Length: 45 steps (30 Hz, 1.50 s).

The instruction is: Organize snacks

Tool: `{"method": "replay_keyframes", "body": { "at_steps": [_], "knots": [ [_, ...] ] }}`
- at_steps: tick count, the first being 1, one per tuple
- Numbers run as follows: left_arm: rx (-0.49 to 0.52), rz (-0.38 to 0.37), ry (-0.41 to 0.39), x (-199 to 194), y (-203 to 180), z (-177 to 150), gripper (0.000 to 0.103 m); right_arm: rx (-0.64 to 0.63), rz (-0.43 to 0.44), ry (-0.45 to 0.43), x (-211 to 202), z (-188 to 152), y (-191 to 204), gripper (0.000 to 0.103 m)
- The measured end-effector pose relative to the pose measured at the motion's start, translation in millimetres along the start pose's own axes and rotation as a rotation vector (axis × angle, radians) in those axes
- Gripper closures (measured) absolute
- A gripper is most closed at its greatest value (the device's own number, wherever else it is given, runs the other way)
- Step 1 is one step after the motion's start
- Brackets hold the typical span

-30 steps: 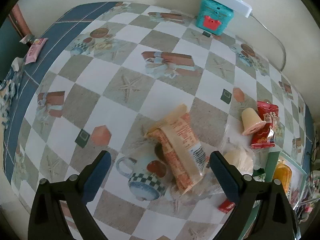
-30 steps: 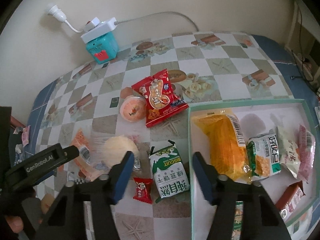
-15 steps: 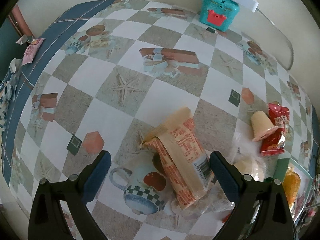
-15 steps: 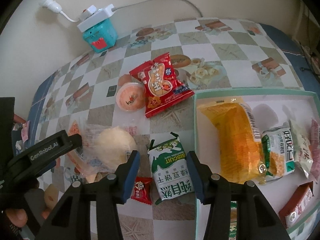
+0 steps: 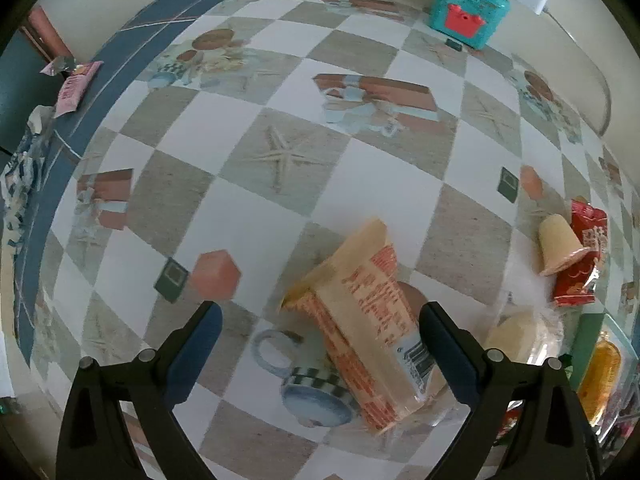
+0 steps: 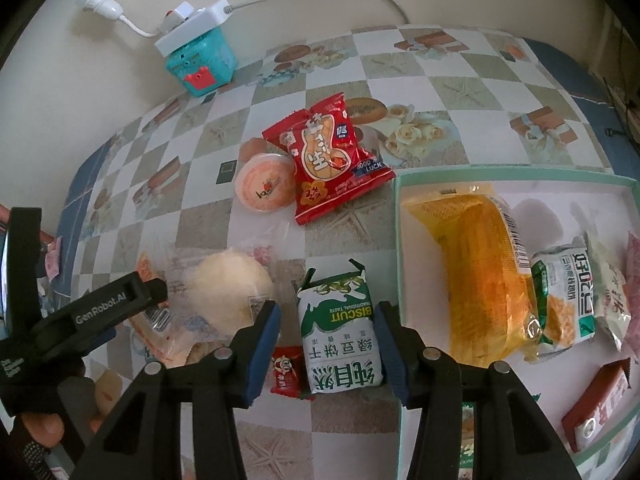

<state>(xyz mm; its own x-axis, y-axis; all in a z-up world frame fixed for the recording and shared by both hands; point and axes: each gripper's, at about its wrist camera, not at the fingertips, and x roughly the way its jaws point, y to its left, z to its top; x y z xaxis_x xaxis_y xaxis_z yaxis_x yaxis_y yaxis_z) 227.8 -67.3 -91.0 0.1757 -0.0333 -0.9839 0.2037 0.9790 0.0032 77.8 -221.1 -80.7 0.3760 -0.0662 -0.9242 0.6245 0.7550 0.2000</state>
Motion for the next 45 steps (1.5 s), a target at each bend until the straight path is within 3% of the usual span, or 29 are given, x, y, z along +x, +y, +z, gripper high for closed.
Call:
{"method": "replay_keyframes", "body": {
  "at_steps": [6,9,14,24,32,38,45],
  "knots": [
    [-0.014,-0.036,0.013,2.4,5.4,1.9,0.006,-0.031,-0.051,0.019,5.6,-2.1,4.0,0.052],
    [-0.005,-0.060,0.011,1.6,7.1,0.6,0.029,-0.044,-0.060,0.022,7.4,-2.7,6.8,0.052],
    [0.019,-0.067,0.001,-1.5,-0.5,-3.2,0.039,-0.062,-0.072,0.029,8.8,-3.7,9.7,0.053],
    [0.078,-0.026,-0.010,1.3,-20.9,-10.1,0.039,-0.077,-0.087,0.048,10.4,-4.2,13.4,0.056],
    [0.045,-0.015,-0.008,2.0,-9.1,-7.9,0.039,-0.085,-0.115,0.044,13.0,-4.3,11.1,0.058],
    [0.075,0.011,-0.019,1.5,-13.6,-9.4,0.039,-0.097,-0.112,0.057,22.1,-8.5,13.9,0.058],
    [0.083,-0.011,-0.024,-5.2,-21.1,-10.5,0.045,-0.065,-0.083,0.048,18.1,-7.9,9.8,0.061]
  ]
}}
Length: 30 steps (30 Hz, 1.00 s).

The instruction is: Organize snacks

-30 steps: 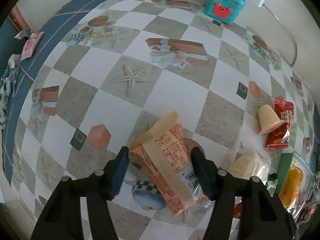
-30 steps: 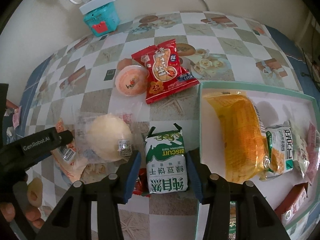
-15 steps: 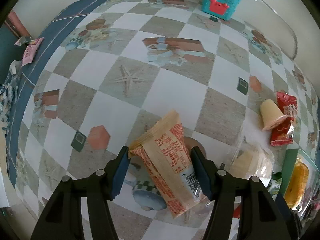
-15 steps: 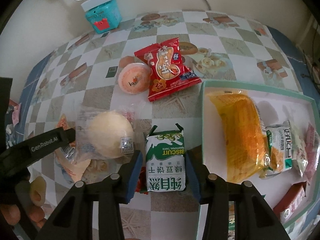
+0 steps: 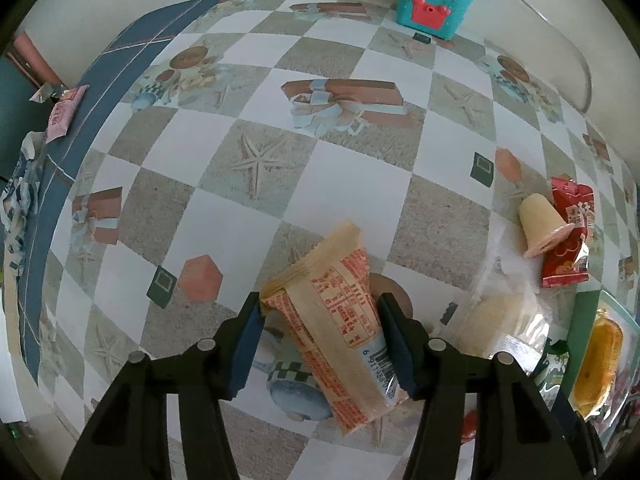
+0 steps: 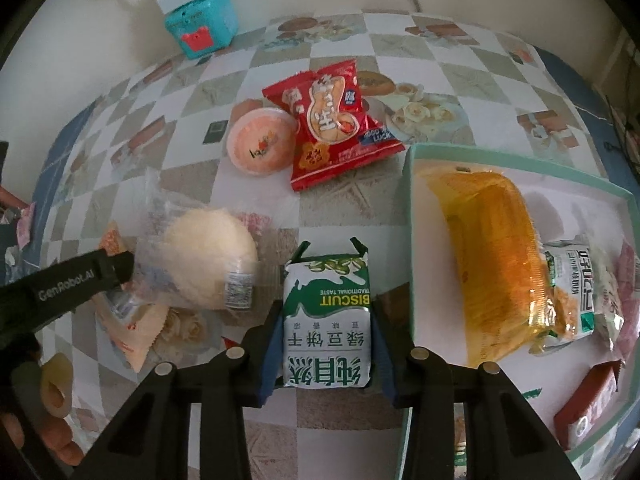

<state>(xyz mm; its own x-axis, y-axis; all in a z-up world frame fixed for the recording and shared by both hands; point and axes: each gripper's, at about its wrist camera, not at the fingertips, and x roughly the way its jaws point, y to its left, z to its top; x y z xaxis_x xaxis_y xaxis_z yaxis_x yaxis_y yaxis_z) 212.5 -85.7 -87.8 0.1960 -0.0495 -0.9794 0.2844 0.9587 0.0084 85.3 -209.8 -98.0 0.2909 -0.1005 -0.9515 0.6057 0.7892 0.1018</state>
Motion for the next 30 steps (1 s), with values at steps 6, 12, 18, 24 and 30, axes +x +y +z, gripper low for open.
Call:
{"method": "replay_keyframes", "body": {
  "at_steps": [6,12,18,24,30],
  "knots": [
    [-0.019,-0.020,-0.020,-19.5,2.7,-1.1,0.049,0.016,0.011,-0.021,-15.0,-2.5,-2.1,0.061],
    [-0.031,-0.035,-0.036,-34.8,7.0,-9.1,0.051,0.035,0.025,-0.054,-39.1,-8.6,-10.2,0.061],
    [-0.031,-0.045,-0.060,-44.0,18.5,-16.8,0.053,0.056,0.029,-0.070,-57.9,-21.1,-19.6,0.061],
    [-0.034,-0.042,-0.081,-57.2,25.4,-24.5,0.053,0.072,0.030,-0.078,-69.8,-30.5,-26.4,0.061],
    [-0.034,-0.032,-0.111,-73.4,30.9,-31.1,0.053,0.094,0.031,-0.127,-92.3,-39.4,-35.3,0.061]
  ]
}}
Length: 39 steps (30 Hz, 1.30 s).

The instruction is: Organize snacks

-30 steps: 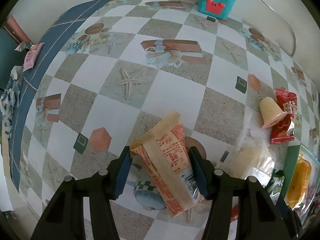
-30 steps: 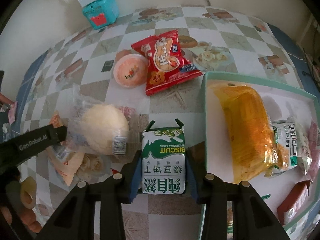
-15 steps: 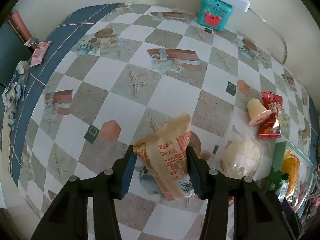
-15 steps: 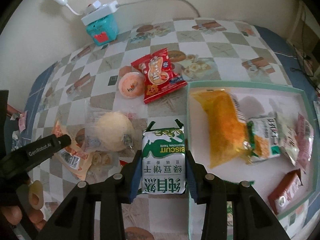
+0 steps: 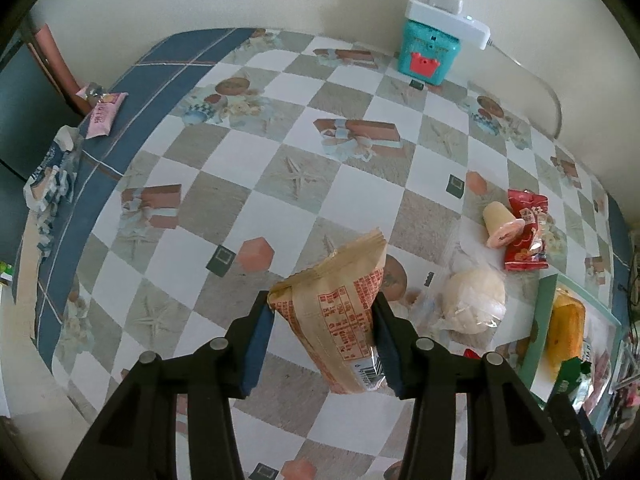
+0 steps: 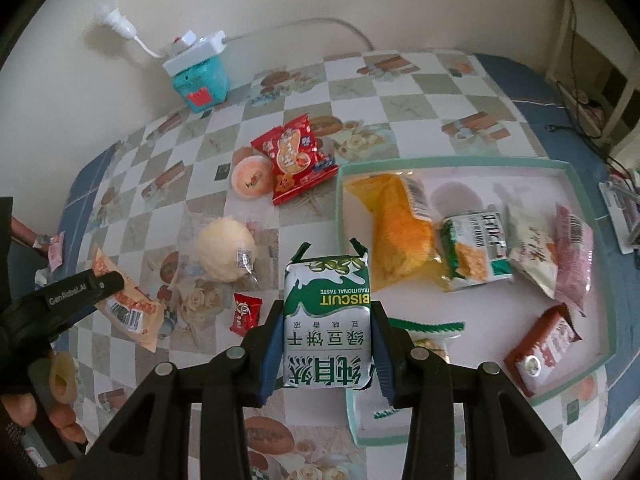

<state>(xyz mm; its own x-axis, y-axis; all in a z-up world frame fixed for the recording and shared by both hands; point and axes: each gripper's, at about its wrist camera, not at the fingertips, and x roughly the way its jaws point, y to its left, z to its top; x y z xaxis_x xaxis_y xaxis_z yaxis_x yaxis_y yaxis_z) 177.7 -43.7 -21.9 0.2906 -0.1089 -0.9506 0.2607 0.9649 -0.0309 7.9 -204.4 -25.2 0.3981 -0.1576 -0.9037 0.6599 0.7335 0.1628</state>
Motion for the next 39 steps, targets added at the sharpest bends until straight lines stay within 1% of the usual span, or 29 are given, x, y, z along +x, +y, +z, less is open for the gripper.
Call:
{"method": "replay_keyframes", "body": {
  "at_steps": [3,8,11,15,22,28,35,39],
  "knots": [
    [0.004,0.016,-0.018,-8.5,0.5,-2.0,0.053,0.011,0.005,-0.026,-11.6,-1.0,-4.1,0.061],
    [0.015,0.020,-0.053,-24.3,-3.9,-3.0,0.053,0.019,-0.005,-0.073,-30.3,0.5,-12.3,0.061],
    [0.022,0.003,-0.076,-35.1,-9.0,-3.5,0.053,0.034,-0.011,-0.091,-36.7,3.1,-20.8,0.061],
    [0.037,-0.013,-0.101,-47.0,-19.4,-4.7,0.053,0.058,-0.046,-0.103,-40.8,6.5,-35.7,0.061],
    [0.087,-0.065,-0.146,-69.9,-49.6,-11.1,0.053,0.120,-0.074,-0.116,-48.8,11.2,-69.2,0.061],
    [0.139,-0.118,-0.163,-84.2,-78.2,-20.3,0.053,0.181,-0.107,-0.123,-55.4,12.3,-100.7,0.061],
    [0.216,-0.165,-0.161,-93.6,-115.4,-35.4,0.053,0.276,-0.177,-0.143,-66.6,10.2,-148.7,0.061],
    [0.273,-0.198,-0.154,-98.0,-141.9,-46.5,0.053,0.314,-0.242,-0.141,-69.9,7.0,-174.6,0.061]
  ]
}}
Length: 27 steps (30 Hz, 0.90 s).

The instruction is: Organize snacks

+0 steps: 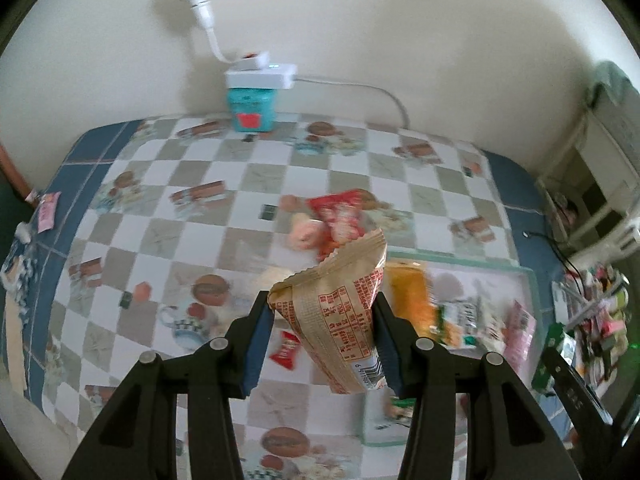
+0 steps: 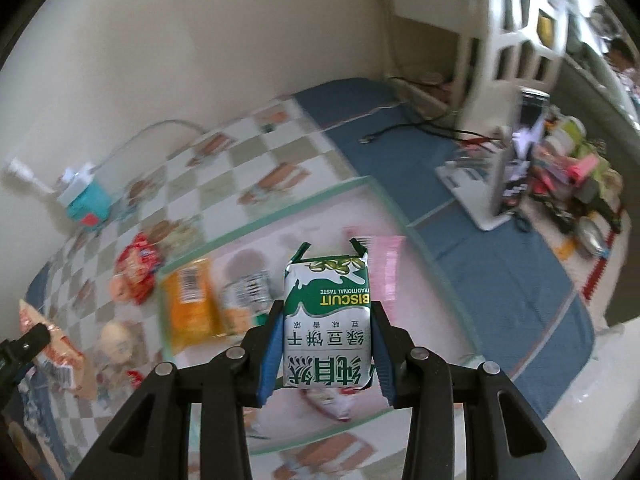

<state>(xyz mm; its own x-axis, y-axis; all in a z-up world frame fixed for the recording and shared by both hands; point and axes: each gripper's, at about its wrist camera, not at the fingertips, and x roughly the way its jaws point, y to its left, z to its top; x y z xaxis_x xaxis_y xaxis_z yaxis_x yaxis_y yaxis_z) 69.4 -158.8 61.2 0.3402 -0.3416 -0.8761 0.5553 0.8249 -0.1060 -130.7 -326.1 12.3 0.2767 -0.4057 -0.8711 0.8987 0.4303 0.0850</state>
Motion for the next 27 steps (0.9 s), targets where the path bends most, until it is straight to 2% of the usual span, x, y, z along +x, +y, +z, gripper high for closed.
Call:
{"method": "replay_keyframes", "body": {
  "at_steps": [4,12,17,27],
  "knots": [
    [0.050,-0.031,0.009,1.3,-26.8,-4.7,0.053,0.031,-0.021,0.016,7.1,1.7,-19.4,0.061],
    [0.160,-0.067,0.037,7.3,-77.9,-19.7,0.053,0.081,-0.125,0.038,20.7,0.7,-49.8,0.061],
    [0.228,-0.050,0.075,21.8,-106.6,-33.7,0.053,0.102,-0.145,0.073,33.7,-2.2,-59.3,0.061],
    [0.323,0.015,0.141,52.4,-137.5,-59.1,0.053,0.072,-0.181,0.140,57.0,-11.5,-61.7,0.060]
  ]
}}
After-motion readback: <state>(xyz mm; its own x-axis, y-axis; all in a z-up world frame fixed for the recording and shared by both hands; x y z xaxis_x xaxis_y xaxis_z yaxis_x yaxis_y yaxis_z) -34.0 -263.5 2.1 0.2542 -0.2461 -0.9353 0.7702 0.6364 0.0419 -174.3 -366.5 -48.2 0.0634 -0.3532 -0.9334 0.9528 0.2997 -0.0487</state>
